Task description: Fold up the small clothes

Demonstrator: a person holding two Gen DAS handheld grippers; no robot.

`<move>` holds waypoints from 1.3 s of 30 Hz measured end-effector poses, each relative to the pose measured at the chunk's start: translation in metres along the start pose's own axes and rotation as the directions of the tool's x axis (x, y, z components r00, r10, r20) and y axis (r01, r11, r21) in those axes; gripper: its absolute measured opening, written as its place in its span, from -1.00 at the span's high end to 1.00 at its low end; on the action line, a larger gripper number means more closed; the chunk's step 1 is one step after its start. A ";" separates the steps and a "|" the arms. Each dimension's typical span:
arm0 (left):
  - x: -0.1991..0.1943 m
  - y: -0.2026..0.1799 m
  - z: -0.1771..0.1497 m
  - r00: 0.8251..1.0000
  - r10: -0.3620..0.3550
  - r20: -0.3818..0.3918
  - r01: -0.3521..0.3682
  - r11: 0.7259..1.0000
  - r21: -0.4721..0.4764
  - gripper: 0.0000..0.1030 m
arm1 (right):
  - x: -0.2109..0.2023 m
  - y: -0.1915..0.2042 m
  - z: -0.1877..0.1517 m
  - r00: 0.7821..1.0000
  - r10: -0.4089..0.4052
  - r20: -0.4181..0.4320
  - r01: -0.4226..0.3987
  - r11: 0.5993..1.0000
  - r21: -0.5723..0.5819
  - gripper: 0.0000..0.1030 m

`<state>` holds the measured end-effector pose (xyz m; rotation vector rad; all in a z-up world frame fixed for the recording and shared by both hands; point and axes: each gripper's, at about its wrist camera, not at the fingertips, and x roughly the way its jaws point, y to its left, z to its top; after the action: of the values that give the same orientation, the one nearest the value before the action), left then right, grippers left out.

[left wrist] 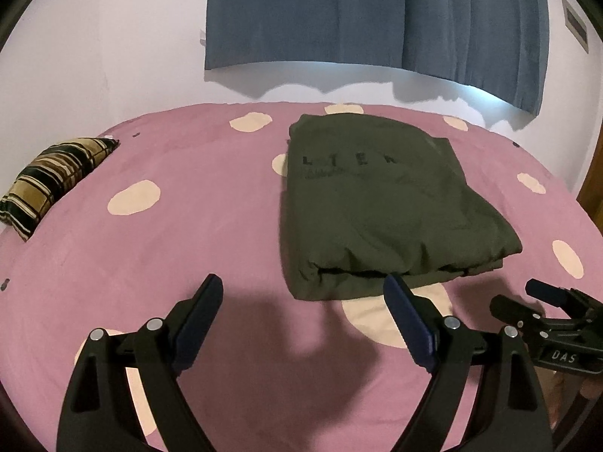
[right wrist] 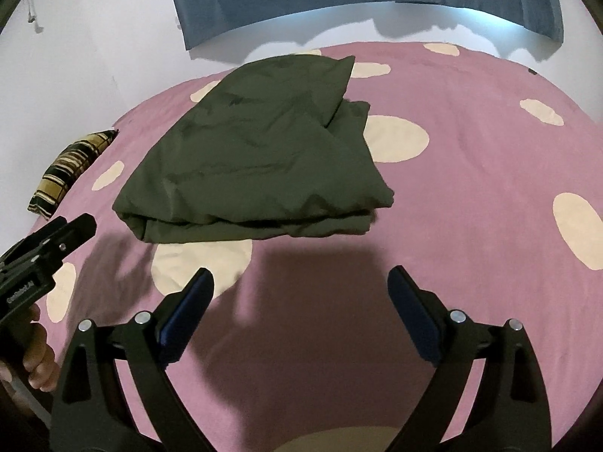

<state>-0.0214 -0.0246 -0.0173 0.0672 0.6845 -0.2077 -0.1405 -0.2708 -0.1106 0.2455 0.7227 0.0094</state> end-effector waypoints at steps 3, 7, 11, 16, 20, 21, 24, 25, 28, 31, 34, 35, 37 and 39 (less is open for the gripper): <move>0.000 0.000 0.000 1.000 0.002 -0.002 -0.002 1.000 0.004 -0.67 | -0.001 -0.003 0.001 1.000 -0.006 0.011 0.006 1.000 0.012 -0.81; 0.001 -0.001 0.000 1.000 0.011 -0.008 -0.011 1.000 -0.002 -0.67 | -0.002 -0.006 0.002 1.000 -0.005 0.014 0.005 1.000 0.022 -0.81; 0.001 0.002 -0.001 1.000 0.011 -0.017 -0.011 1.000 -0.017 -0.67 | -0.003 -0.006 0.003 1.000 -0.006 0.018 0.006 1.000 0.022 -0.81; 0.002 0.000 -0.001 1.000 0.011 -0.016 -0.011 1.000 -0.007 -0.67 | -0.002 -0.006 0.001 1.000 -0.008 0.012 0.007 1.000 0.025 -0.81; 0.003 0.000 -0.002 1.000 0.011 -0.021 -0.011 1.000 -0.001 -0.67 | -0.002 -0.005 0.001 1.000 -0.010 0.012 0.010 1.000 0.025 -0.81; 0.003 0.000 -0.002 1.000 0.011 -0.023 -0.011 1.000 -0.002 -0.67 | -0.002 -0.005 0.001 1.000 -0.010 0.013 0.010 1.000 0.025 -0.81; 0.004 0.000 -0.002 1.000 0.012 -0.023 -0.013 1.000 -0.002 -0.67 | -0.002 -0.006 0.002 1.000 -0.011 0.012 0.010 1.000 0.025 -0.81; 0.004 0.000 -0.002 1.000 0.013 -0.023 -0.013 1.000 -0.002 -0.67 | -0.002 -0.006 0.002 1.000 -0.012 0.012 0.011 1.000 0.026 -0.81; 0.004 0.000 -0.001 1.000 0.013 -0.022 -0.013 1.000 -0.001 -0.67 | -0.001 -0.006 0.002 1.000 -0.013 0.009 0.013 1.000 0.028 -0.81; 0.004 -0.001 -0.002 1.000 0.019 -0.024 -0.019 1.000 -0.001 -0.67 | -0.001 -0.004 0.001 1.000 -0.015 0.007 0.014 1.000 0.028 -0.81; 0.004 -0.002 -0.002 0.999 0.015 -0.031 -0.015 1.000 -0.005 -0.67 | -0.002 -0.004 0.001 1.000 -0.015 0.006 0.015 1.000 0.026 -0.81; 0.004 -0.001 -0.001 0.999 0.016 -0.029 -0.016 1.000 -0.003 -0.67 | -0.002 -0.003 0.001 1.000 -0.015 0.005 0.015 1.000 0.026 -0.81; 0.004 -0.003 -0.001 0.999 0.017 -0.027 -0.017 1.000 0.000 -0.67 | -0.002 -0.002 -0.001 1.000 -0.017 0.005 0.017 0.999 0.028 -0.81; 0.003 -0.003 -0.001 0.999 0.019 -0.027 -0.019 1.000 -0.001 -0.67 | -0.003 -0.002 -0.001 1.000 -0.018 0.006 0.018 0.999 0.028 -0.81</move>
<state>-0.0206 -0.0283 -0.0205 0.0753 0.7109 -0.1887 -0.1432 -0.2724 -0.1098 0.2658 0.7192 -0.0183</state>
